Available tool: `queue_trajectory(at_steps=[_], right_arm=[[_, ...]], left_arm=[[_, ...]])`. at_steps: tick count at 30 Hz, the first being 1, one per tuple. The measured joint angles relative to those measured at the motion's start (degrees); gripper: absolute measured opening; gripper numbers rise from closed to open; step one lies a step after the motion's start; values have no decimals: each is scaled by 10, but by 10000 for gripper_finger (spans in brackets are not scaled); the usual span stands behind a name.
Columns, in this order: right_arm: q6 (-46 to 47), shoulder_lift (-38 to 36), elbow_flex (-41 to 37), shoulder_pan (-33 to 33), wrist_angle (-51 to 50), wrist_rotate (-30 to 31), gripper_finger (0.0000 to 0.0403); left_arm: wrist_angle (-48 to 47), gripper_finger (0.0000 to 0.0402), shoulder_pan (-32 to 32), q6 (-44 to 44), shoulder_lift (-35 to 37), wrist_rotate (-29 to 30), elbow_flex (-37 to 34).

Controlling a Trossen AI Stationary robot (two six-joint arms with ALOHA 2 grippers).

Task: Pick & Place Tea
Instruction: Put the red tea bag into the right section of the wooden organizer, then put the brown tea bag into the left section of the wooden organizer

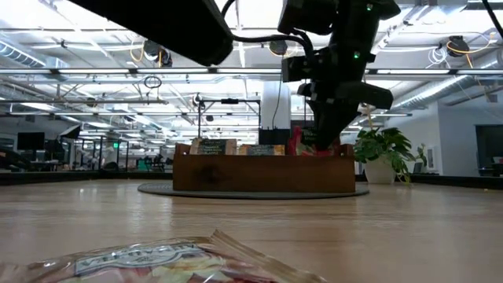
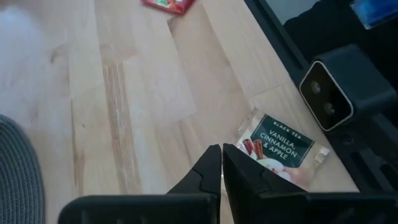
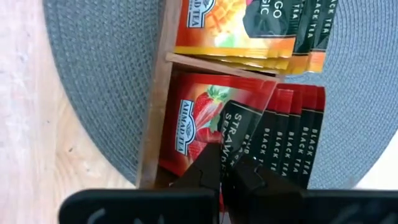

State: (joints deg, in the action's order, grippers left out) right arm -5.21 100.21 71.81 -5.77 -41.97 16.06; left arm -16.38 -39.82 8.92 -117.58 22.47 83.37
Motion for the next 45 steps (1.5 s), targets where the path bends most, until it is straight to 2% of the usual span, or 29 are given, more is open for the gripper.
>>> queue_trajectory(at_steps=[8,16,24,35,38,43,45], right_arm=[[0,-1,0,0,15,-28,8],[-1,-1,0,0,15,-41,45],[14,-1,0,0,18,-48,86],[27,-13,0,0,39,-58,111],[30,-40,0,0,40,-45,111],[30,-121,0,-14,37,54,98],[38,-159,-1,-24,40,66,88]], left_arm=[[14,24,9,-5,-3,1,0],[31,24,18,-13,-4,-5,-7],[26,24,15,-60,-4,-14,-7],[6,24,10,-56,-4,-14,-28],[6,24,11,-61,-4,-14,-36],[21,24,18,-60,-4,-14,-36],[24,24,20,-62,-4,-14,-33]])
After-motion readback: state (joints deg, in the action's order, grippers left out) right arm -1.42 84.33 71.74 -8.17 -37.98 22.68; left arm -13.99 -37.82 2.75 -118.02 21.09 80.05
